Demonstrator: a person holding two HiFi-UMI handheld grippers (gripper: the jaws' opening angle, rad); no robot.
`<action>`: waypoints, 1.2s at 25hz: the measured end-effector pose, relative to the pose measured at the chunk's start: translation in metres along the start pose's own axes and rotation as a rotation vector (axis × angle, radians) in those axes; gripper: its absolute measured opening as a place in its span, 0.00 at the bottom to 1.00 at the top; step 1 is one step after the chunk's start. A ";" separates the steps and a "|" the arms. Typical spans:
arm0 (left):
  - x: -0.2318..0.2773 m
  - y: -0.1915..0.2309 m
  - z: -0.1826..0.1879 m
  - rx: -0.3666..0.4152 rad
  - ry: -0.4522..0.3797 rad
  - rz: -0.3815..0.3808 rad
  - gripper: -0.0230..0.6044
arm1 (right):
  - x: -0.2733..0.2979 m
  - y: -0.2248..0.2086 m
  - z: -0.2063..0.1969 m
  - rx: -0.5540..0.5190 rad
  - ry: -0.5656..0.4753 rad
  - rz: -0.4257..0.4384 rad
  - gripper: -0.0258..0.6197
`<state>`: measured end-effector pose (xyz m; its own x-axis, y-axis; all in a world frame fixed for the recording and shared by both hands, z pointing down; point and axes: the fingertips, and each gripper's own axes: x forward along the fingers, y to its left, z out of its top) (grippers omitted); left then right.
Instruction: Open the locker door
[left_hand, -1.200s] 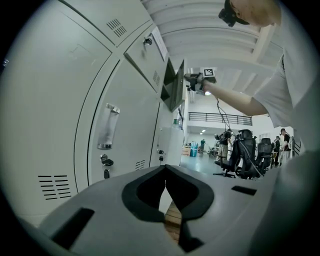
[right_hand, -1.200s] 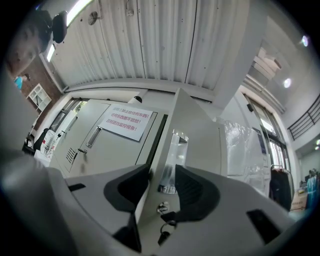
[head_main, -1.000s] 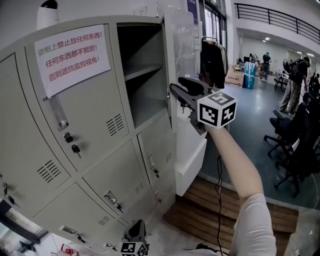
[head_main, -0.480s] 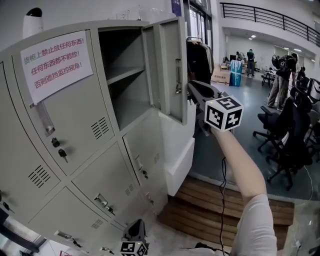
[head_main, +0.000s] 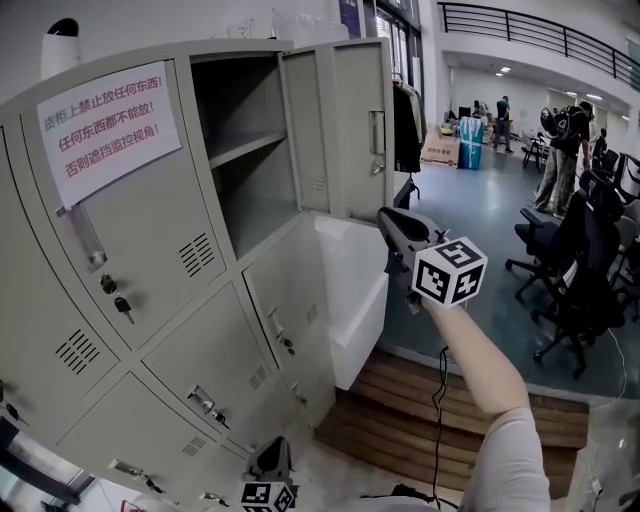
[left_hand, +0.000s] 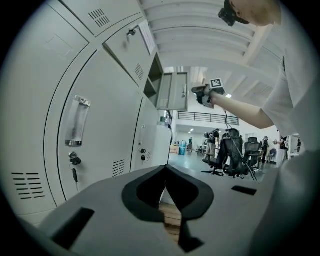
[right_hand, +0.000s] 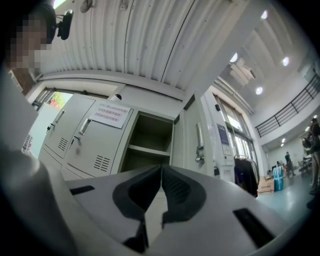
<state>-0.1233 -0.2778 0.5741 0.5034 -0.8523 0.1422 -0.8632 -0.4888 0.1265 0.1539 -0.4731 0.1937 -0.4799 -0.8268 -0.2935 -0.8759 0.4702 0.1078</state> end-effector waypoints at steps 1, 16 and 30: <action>-0.002 0.001 0.001 0.003 -0.003 0.004 0.04 | -0.004 0.006 -0.010 0.023 0.008 0.012 0.07; -0.014 0.016 0.007 0.029 -0.020 0.062 0.04 | -0.097 0.153 -0.194 0.044 0.142 0.112 0.07; -0.021 0.020 0.009 0.025 -0.040 0.082 0.04 | -0.157 0.243 -0.286 0.197 0.278 0.126 0.06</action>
<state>-0.1516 -0.2711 0.5647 0.4298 -0.8960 0.1118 -0.9023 -0.4214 0.0915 0.0025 -0.3176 0.5375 -0.6018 -0.7985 -0.0167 -0.7961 0.6015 -0.0663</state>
